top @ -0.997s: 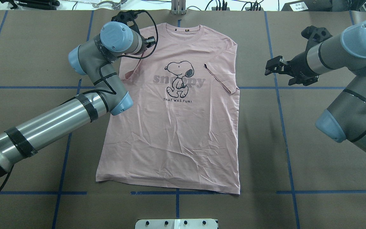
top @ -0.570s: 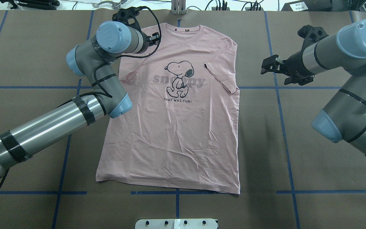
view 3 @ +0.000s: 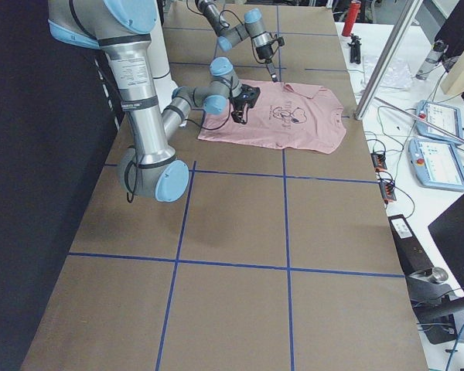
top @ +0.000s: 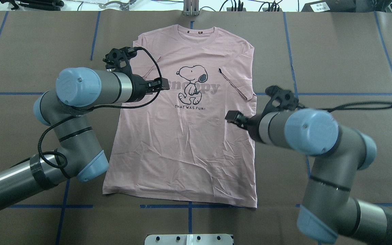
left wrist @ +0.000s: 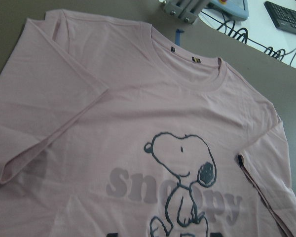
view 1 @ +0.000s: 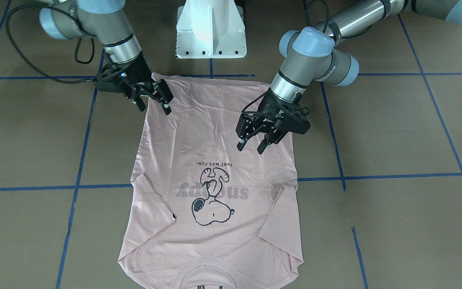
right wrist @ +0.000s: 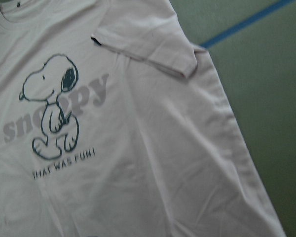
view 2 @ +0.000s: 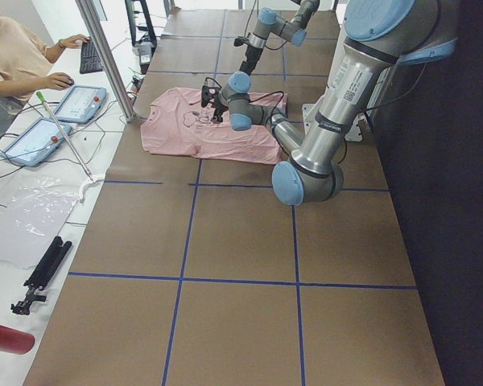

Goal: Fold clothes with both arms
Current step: 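Move the left gripper over the shirt while the right gripper swings toward the hem, then bring both grippers down to the hem corners nearest the robot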

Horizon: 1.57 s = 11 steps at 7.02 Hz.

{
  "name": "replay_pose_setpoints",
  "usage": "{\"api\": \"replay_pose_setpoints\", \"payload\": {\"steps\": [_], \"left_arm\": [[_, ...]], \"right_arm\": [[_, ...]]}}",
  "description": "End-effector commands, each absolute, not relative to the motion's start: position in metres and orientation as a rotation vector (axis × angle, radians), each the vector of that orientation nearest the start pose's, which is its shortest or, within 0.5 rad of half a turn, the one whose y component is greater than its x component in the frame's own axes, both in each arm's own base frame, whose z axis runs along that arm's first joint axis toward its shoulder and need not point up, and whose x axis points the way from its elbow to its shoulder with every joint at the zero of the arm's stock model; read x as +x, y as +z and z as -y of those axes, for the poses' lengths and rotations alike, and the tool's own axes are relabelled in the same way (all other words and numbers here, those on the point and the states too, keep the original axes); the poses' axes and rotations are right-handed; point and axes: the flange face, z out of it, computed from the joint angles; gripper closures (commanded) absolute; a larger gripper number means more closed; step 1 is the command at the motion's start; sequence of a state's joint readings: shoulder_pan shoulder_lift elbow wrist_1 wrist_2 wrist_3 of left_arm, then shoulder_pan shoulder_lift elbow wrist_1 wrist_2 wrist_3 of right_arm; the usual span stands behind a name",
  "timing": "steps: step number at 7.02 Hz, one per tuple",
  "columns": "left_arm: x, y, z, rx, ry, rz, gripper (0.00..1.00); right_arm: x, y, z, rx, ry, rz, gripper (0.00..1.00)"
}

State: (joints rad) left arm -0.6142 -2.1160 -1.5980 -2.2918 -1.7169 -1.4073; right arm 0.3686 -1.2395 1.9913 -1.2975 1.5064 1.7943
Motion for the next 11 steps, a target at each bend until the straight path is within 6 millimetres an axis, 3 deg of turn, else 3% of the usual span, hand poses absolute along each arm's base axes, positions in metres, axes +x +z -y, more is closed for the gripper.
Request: {"api": "replay_pose_setpoints", "payload": {"steps": [1,2,3,4,5,6,8,11], "left_arm": [[0.475,0.250,0.479,0.311,-0.250,-1.258,0.31],[0.476,0.249,0.478,0.302,-0.258,-1.262,0.31],[0.479,0.251,0.477,0.266,-0.301,-1.273,0.31],[0.478,0.250,0.476,0.264,-0.304,-1.273,0.31],[0.477,0.253,0.480,0.261,-0.321,-1.262,0.31],[0.461,0.266,0.492,0.272,-0.342,-1.243,0.31],[0.458,0.261,0.489,0.269,-0.342,-1.258,0.31],[0.458,0.262,0.489,0.270,-0.339,-1.262,0.31]], "right_arm": [[-0.520,0.250,0.228,0.070,0.629,0.936,0.01],[-0.524,0.255,0.207,0.041,0.620,0.900,0.03],[-0.526,0.271,0.203,0.026,0.673,0.825,0.11],[-0.513,0.289,0.201,-0.001,0.743,0.789,0.25],[-0.510,0.307,0.197,-0.011,0.739,0.754,0.25],[-0.510,0.310,0.195,-0.012,0.740,0.749,0.25],[-0.522,0.321,0.178,-0.030,0.700,0.716,0.25],[-0.528,0.323,0.173,-0.031,0.690,0.711,0.28]]}}
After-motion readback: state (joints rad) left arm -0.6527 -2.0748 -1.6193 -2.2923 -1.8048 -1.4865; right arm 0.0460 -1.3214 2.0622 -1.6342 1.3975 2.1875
